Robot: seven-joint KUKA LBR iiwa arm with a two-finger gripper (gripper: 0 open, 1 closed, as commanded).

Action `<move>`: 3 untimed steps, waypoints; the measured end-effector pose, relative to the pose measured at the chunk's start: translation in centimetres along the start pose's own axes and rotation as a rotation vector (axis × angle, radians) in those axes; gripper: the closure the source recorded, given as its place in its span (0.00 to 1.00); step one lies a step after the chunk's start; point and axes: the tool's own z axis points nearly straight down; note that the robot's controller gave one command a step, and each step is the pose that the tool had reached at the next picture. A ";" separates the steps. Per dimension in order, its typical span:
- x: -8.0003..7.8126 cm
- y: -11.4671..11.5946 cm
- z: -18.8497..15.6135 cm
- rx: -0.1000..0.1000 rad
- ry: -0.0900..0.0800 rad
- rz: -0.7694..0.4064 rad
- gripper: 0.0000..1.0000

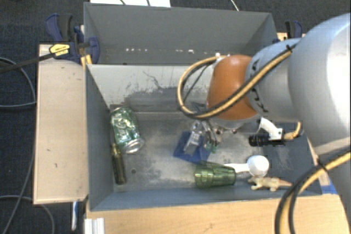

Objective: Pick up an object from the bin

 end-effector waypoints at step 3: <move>0.0 0.0 0.0 0.000 0.000 0.001 0.00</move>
Offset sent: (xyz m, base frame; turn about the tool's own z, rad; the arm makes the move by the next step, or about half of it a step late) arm 0.0000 0.0000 0.0000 0.0000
